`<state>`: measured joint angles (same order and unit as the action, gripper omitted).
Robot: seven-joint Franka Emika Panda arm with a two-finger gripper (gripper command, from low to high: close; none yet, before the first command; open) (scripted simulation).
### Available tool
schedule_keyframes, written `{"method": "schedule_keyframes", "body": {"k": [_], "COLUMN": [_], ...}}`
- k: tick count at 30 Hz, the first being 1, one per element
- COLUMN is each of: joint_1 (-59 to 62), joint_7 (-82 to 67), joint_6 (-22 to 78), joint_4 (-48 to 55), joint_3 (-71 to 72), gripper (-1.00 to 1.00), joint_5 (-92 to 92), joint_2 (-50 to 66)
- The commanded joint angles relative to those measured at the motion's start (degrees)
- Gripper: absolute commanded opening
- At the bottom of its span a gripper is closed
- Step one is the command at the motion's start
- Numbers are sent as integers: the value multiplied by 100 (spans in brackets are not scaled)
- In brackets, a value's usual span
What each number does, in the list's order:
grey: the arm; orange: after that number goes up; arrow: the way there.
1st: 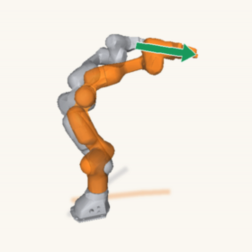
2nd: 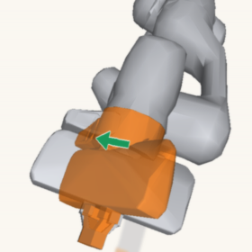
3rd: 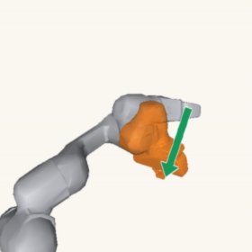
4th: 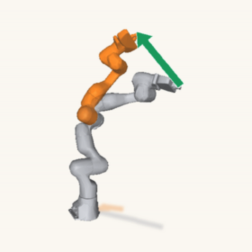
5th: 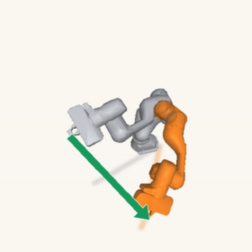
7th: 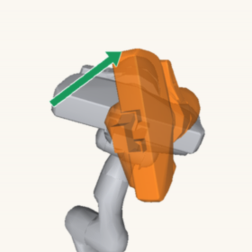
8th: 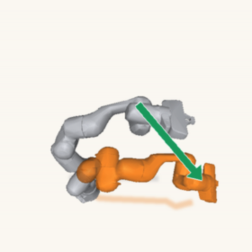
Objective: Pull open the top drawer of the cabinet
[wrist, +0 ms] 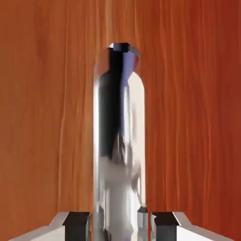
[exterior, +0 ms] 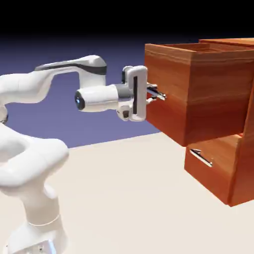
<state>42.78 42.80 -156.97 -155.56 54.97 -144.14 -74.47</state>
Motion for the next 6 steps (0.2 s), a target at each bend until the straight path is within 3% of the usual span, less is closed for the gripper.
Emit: {"method": "schedule_keyframes", "body": {"k": [1, 6], "joint_1": [0, -831], "joint_7": [0, 208], "joint_6": [0, -438], "joint_4": [0, -420], "joint_3": [0, -299], "gripper": [100, 100], "joint_5": [2, 394], "joint_2": [0, -268]}}
